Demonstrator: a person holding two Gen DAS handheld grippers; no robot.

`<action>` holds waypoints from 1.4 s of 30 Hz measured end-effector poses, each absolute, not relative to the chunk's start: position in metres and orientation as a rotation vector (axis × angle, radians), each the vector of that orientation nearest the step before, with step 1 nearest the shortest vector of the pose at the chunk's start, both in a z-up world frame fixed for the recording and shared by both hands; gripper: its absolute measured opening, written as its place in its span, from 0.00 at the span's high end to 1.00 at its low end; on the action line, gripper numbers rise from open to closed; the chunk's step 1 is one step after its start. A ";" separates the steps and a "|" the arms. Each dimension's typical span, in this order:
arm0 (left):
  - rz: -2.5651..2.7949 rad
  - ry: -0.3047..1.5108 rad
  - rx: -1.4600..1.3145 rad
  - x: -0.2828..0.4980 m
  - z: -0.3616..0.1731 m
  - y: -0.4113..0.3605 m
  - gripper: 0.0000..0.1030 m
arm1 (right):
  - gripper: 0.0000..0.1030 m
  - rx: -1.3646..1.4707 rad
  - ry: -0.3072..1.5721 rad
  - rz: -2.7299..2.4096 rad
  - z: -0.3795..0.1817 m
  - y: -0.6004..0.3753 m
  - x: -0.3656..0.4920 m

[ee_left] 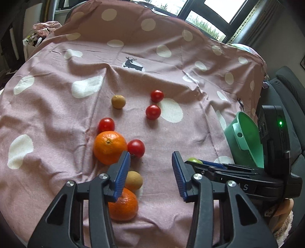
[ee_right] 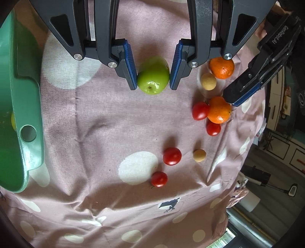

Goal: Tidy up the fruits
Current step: 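Move the right tool back to the fruit cluster, then grasp the second green apple with the right gripper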

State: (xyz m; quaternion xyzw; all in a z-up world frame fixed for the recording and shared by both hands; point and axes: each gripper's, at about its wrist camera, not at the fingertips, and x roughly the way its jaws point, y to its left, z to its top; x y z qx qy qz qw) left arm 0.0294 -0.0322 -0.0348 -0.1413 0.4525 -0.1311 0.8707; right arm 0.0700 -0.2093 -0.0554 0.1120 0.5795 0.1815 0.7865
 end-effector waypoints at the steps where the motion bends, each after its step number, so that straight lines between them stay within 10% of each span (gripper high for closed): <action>1: -0.287 0.953 -0.292 0.030 -0.036 -0.036 0.57 | 0.65 0.254 1.249 0.396 -0.056 -0.211 0.071; 42: -0.463 1.090 -0.294 0.031 -0.072 -0.095 0.72 | 0.65 0.370 1.254 0.430 -0.065 -0.218 0.075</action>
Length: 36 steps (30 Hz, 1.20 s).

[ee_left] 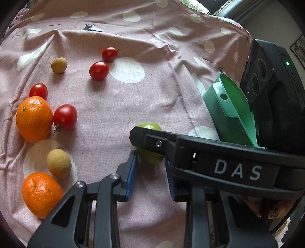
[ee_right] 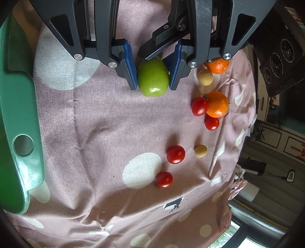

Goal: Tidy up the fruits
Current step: 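Grasp the second green apple with the right gripper, then carry the green apple in the right gripper into the green bowl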

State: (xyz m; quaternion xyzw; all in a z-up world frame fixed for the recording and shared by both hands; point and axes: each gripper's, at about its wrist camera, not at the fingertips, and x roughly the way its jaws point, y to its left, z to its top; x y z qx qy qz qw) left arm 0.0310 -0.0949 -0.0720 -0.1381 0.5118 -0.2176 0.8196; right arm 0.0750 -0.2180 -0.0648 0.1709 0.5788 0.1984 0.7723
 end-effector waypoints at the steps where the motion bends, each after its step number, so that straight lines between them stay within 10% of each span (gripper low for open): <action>1: -0.463 1.082 -0.290 0.031 -0.070 -0.095 0.72 | 0.65 0.371 1.250 0.430 -0.063 -0.218 0.074; 36: -0.473 0.762 -0.113 0.004 0.031 -0.152 0.72 | 0.65 0.352 0.897 0.429 0.033 -0.265 0.038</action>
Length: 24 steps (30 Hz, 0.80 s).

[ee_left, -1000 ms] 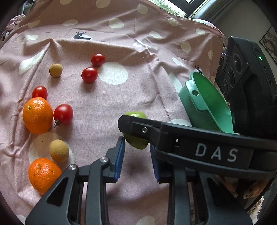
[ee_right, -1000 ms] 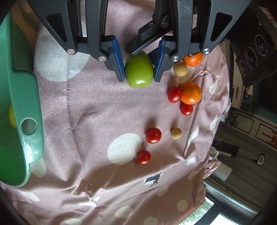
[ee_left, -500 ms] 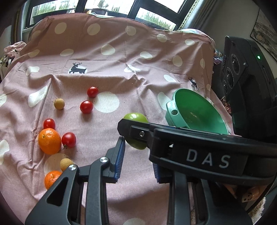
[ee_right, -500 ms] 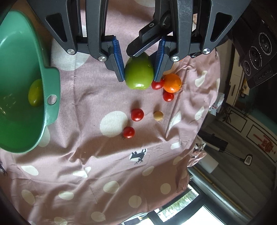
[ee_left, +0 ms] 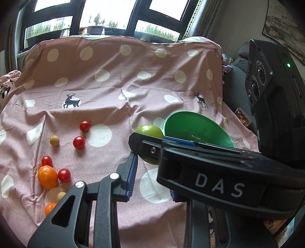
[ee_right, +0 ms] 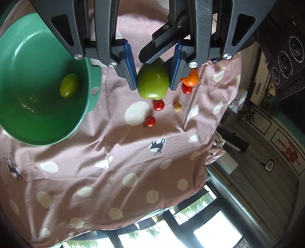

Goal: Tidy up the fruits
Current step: 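Carry the green apple in the right gripper into the green bowl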

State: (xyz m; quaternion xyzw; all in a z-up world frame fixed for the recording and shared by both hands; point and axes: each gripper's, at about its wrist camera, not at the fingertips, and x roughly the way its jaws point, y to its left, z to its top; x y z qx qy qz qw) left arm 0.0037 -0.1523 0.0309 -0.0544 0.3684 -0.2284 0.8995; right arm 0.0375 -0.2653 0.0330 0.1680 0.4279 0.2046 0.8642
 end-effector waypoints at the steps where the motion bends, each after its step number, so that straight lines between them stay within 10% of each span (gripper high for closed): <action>1: -0.477 0.758 -0.111 0.004 0.033 -0.155 0.72 | 0.65 0.356 0.888 0.428 0.035 -0.269 0.037; 24: -0.625 0.759 -0.063 0.017 0.045 -0.230 0.72 | 0.65 0.448 0.808 0.274 0.046 -0.346 0.029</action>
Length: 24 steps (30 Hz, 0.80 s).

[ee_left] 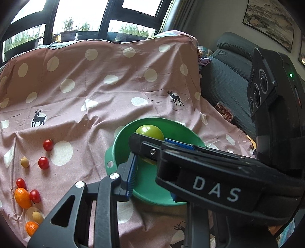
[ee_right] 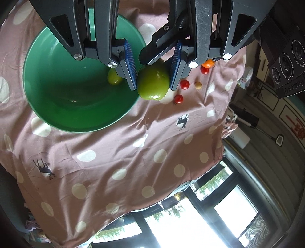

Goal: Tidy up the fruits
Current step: 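Carry the green apple in the right gripper into the green bowl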

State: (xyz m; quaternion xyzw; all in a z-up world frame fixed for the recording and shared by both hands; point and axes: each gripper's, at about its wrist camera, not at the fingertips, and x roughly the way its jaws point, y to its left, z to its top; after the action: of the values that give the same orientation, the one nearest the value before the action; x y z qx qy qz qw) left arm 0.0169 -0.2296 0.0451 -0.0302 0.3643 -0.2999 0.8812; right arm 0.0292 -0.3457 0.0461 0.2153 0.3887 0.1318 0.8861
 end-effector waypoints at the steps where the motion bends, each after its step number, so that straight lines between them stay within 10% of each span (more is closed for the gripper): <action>1: -0.630 0.761 -0.059 0.017 0.045 -0.233 0.72 | 0.65 0.452 0.808 0.269 0.045 -0.349 0.029; 24: -0.722 0.851 -0.044 0.036 0.026 -0.276 0.72 | 0.65 0.506 0.861 0.143 0.026 -0.392 0.035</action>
State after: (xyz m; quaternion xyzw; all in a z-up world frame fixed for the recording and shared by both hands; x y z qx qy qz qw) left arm 0.0356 -0.2756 0.0256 -0.0209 0.4037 -0.3427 0.8480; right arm 0.0346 -0.3924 0.0263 0.2426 0.4124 0.0683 0.8755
